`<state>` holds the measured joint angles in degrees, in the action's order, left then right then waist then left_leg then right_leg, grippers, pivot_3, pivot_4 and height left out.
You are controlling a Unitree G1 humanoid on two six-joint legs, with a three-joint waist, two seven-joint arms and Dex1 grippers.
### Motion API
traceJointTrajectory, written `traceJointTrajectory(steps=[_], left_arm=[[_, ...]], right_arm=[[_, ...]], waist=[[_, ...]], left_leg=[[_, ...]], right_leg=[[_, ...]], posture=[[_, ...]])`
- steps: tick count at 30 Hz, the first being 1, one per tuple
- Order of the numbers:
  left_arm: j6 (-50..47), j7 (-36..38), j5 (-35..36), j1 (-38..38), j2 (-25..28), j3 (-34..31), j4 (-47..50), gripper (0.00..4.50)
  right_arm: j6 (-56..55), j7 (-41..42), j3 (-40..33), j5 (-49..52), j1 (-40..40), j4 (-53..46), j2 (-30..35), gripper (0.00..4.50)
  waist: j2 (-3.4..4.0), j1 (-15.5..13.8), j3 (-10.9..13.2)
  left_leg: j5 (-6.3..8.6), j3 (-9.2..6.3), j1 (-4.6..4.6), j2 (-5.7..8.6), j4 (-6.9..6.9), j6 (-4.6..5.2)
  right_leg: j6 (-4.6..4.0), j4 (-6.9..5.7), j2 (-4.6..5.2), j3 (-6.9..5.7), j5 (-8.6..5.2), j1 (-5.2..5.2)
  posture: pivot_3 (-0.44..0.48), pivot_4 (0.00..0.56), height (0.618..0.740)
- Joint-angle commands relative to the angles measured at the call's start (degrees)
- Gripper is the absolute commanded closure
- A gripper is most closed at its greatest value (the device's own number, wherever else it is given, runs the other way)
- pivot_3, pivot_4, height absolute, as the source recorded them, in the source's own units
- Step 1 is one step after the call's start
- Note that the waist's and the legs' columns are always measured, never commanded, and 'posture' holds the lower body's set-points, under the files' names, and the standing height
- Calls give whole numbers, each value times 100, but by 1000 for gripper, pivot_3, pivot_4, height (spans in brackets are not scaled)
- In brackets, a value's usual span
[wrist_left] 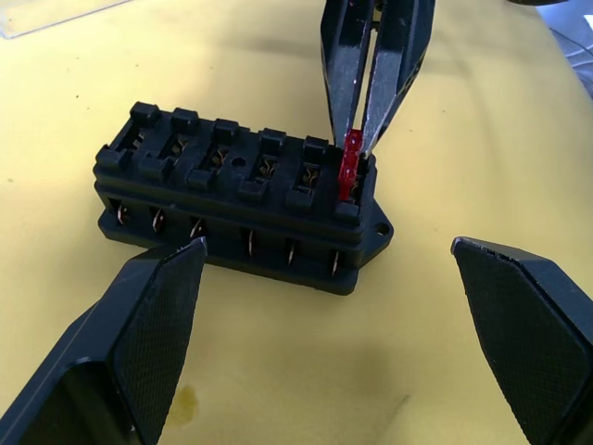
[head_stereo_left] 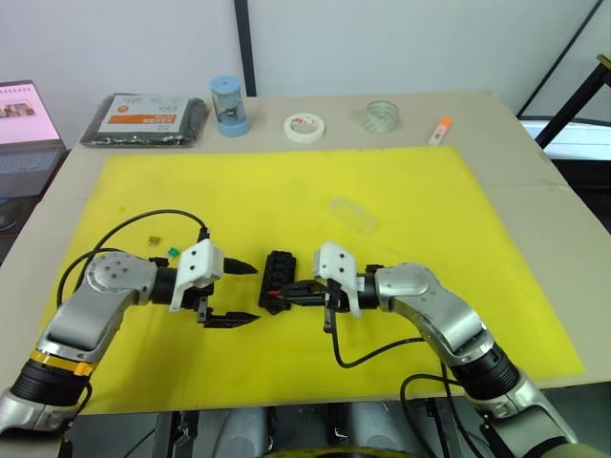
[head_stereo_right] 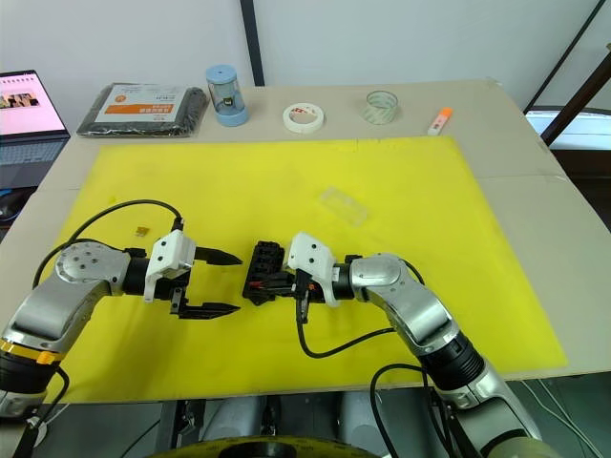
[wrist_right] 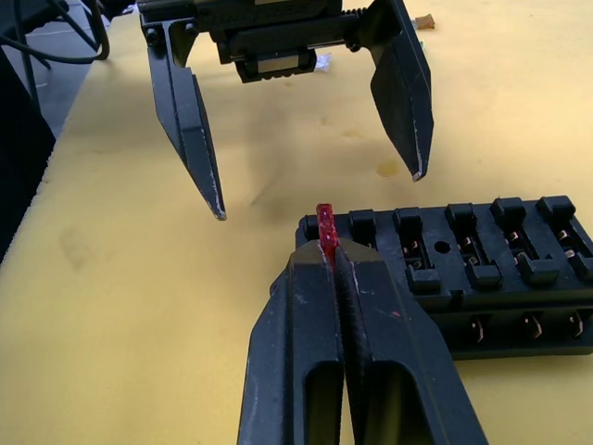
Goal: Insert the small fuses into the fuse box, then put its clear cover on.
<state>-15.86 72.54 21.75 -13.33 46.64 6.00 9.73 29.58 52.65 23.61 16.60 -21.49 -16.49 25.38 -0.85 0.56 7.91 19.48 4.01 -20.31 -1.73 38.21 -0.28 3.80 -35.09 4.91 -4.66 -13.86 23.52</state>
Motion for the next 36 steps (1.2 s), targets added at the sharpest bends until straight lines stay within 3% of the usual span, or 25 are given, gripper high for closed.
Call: traceJointTrajectory(steps=[1,22,34,35,36], left_arm=[[55,-10,7,-7,-21,-30,152,56],[28,-92,1,46,-56,-39,223,56],[16,-115,-3,35,-61,-23,229,56],[15,-119,-2,35,-60,-21,232,0],[13,-121,0,35,-60,-19,234,0]], right_arm=[[-86,2,60,-91,70,-29,14,4500],[-301,70,362,-637,55,106,193,4500],[-418,248,165,-473,-92,64,162,4500],[-405,259,153,-450,-99,40,160,4004],[-396,263,139,-432,-105,20,152,3789]], waist=[[0,1,0],[-1,3,-1],[-1,2,-1],[-1,2,-1],[-1,2,-1]], left_leg=[[0,0,0,0,0,0],[-1,0,6,0,0,-2],[-2,0,5,0,1,-3],[-1,0,5,0,1,-2],[-1,0,5,0,1,-3]], right_leg=[[0,0,0,0,0,0],[0,-1,-2,0,0,-4],[0,0,-3,0,0,-5],[0,0,-3,0,0,-5],[0,0,-2,0,0,-5]], posture=[[0,150,740],[0,150,740],[0,150,740],[0,150,740],[0,150,740]])
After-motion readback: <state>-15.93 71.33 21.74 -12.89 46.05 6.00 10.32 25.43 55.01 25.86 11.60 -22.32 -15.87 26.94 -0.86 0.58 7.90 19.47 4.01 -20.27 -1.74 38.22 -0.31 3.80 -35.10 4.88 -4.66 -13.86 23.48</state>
